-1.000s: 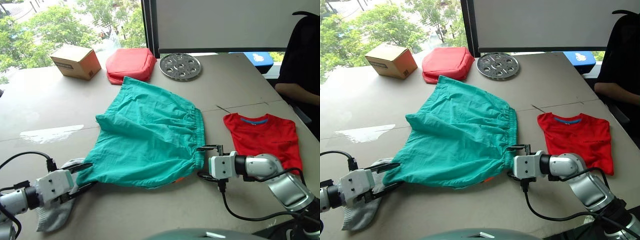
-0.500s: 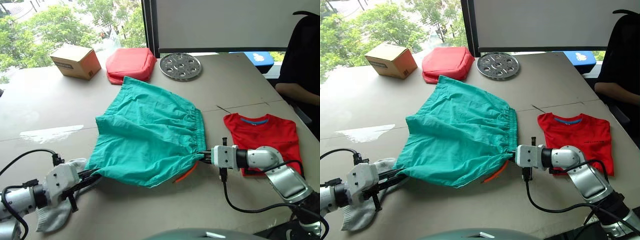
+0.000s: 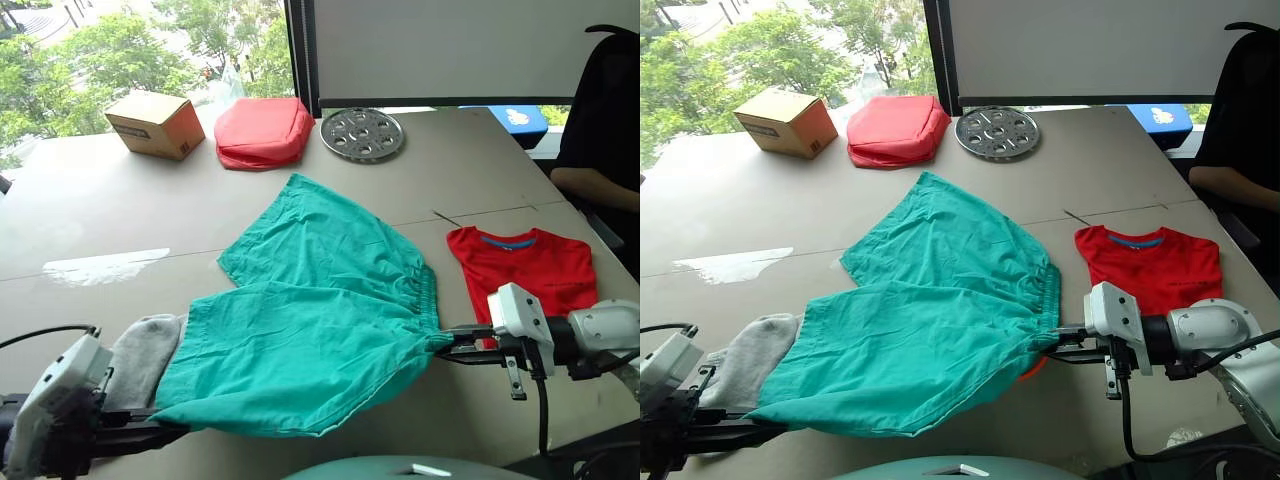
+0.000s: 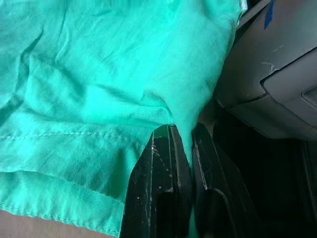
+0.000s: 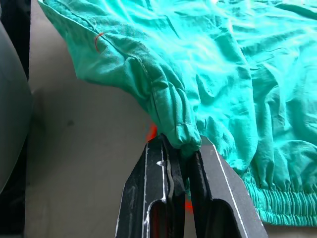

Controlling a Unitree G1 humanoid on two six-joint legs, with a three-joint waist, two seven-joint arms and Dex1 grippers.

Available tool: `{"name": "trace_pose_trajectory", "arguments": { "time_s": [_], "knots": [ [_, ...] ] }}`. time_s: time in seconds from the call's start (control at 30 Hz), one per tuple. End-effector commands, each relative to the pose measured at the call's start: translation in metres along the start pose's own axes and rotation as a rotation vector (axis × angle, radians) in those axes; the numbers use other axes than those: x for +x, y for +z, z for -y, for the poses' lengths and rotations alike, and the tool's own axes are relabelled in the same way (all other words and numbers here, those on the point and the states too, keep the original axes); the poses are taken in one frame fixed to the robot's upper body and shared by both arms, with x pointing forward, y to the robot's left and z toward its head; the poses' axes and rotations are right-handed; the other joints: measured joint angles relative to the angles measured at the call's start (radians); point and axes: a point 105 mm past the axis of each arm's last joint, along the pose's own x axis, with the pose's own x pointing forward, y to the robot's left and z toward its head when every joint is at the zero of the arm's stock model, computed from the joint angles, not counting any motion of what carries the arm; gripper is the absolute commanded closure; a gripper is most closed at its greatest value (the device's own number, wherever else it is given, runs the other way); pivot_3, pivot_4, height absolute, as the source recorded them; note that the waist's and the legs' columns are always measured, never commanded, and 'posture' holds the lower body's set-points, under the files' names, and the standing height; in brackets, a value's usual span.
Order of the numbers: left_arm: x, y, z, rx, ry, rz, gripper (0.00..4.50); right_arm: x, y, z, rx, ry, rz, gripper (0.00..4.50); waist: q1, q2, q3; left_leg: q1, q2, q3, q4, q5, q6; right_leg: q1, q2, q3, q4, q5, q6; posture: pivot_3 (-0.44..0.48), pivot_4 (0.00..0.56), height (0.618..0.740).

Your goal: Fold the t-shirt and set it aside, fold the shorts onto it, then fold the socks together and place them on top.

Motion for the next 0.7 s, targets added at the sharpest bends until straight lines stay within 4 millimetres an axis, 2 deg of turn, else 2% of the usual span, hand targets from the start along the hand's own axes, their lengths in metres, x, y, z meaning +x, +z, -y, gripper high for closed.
{"name": "trace_pose_trajectory", "arguments": {
  "time_s": [0.03,0.1,0.2,0.37,0.47,0.57,0.7],
  "knots": [
    [-0.001,0.034,-0.027,0.077,0.018,0.074,4.50,-0.006,0.014,0.018,0.090,-0.108,0.078,4.44,0.002,0.000,0.000,0.000,0.000,0.000,-0.001,0.000,0.000,0.000,0.000,0.000,-0.001,0.000,0.000,0.000,0.150,0.740],
    [0.002,0.062,-0.054,0.138,0.060,0.093,4.50,-0.011,0.014,0.036,0.197,-0.196,0.105,4.44,0.010,0.000,0.000,0.000,-0.001,0.000,-0.001,0.000,0.000,0.000,0.001,-0.001,0.000,0.000,0.000,0.000,0.150,0.740],
    [0.009,0.089,-0.081,0.195,0.102,0.094,4.50,-0.014,0.014,0.055,0.293,-0.278,0.110,4.44,0.010,-0.001,0.001,-0.001,-0.002,0.001,0.000,0.001,0.000,0.001,0.001,-0.001,0.000,0.002,-0.004,0.000,0.150,0.740],
    [0.039,0.146,-0.130,0.322,0.168,0.071,4.50,-0.017,0.017,0.106,0.501,-0.478,0.161,4.44,0.001,-0.006,0.000,-0.002,-0.008,0.001,-0.001,0.001,0.000,0.003,0.002,0.000,0.000,0.004,-0.005,0.000,0.150,0.740],
    [0.058,0.179,-0.166,0.427,0.302,0.069,4.50,-0.019,0.015,0.133,0.606,-0.601,0.178,4.44,-0.001,-0.007,-0.001,-0.002,-0.009,0.001,-0.001,0.001,0.000,0.004,0.002,0.000,0.000,0.005,-0.004,0.000,0.150,0.740],
    [0.074,0.211,-0.192,0.508,0.428,0.077,4.50,-0.016,0.017,0.145,0.654,-0.653,0.173,4.44,-0.003,-0.006,0.001,-0.005,-0.010,-0.001,0.000,0.001,0.001,0.004,0.001,0.000,-0.001,0.004,-0.005,0.000,0.150,0.740],
    [0.088,0.233,-0.215,0.622,0.574,0.040,4.50,-0.009,0.014,0.157,0.691,-0.717,0.139,4.44,-0.009,-0.006,0.001,-0.008,-0.011,-0.001,0.001,0.001,0.002,0.001,0.001,0.001,0.001,0.006,-0.001,0.000,0.150,0.740]
  ]
}}
